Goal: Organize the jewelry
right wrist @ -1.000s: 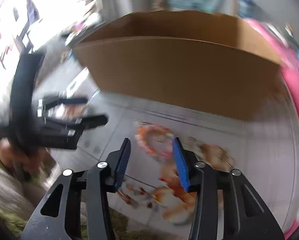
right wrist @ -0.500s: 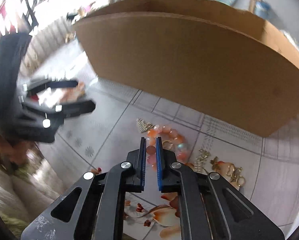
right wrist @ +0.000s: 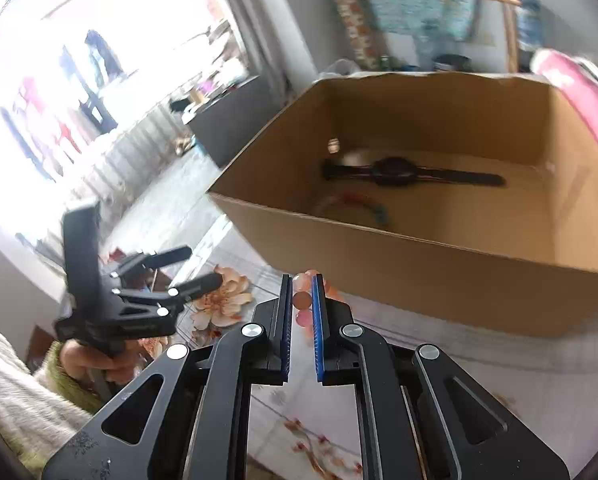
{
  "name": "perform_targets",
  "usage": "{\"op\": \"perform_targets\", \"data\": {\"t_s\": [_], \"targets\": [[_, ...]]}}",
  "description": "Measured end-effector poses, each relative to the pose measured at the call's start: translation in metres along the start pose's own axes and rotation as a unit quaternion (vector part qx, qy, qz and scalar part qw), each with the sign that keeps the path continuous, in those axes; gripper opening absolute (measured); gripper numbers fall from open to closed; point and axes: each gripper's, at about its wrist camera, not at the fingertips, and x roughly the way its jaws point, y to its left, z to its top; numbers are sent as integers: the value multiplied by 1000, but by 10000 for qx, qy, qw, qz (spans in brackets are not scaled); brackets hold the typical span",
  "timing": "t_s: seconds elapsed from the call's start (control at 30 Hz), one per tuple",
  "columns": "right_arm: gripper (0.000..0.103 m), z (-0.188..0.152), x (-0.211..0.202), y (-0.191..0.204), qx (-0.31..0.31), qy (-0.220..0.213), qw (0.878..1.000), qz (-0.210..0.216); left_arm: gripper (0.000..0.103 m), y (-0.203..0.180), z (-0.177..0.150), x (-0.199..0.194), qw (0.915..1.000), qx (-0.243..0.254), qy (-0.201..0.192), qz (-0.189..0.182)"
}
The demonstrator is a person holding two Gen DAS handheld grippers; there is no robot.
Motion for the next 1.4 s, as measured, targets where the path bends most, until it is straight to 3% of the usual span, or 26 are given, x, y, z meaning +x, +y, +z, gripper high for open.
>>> {"op": "perform_targets", "data": {"t_s": [0.1, 0.23, 0.37, 0.5, 0.7, 0.8, 0.9, 1.27, 1.4], "targets": [[8, -5, 26, 21, -382, 128, 9991, -129, 86, 9, -2, -10, 9998, -98, -67, 160], [11, -23, 53, 39, -652, 549, 9963, 95, 86, 13, -5, -21, 9996, -148, -112, 216], [28, -34, 35, 25, -269, 479, 9983, 198, 86, 5, -5, -25, 9998, -73, -136, 133], [35, -45, -4, -3, 350, 198, 9992, 36, 86, -17, -3, -25, 9997, 133, -138, -156], [62, -74, -41, -29, 946, 31, 9910, -950, 86, -77, -10, -17, 9929, 743, 193, -904], [73, -90, -58, -37, 1109, -22, 9756, -1893, 86, -107, -18, -9, 9869, 1108, 509, -1054], [78, -103, -63, -46, 1173, 164, 9614, -2484, 86, -131, -29, -4, 9811, 1432, 785, -1036], [81, -119, -44, -75, 1231, 727, 9414, -3054, 86, -156, -42, 22, 9779, 1570, 1319, -412], [89, -119, -40, -77, 1141, 743, 9390, -3159, 86, -158, -42, 33, 9765, 1539, 1487, -256]]}}
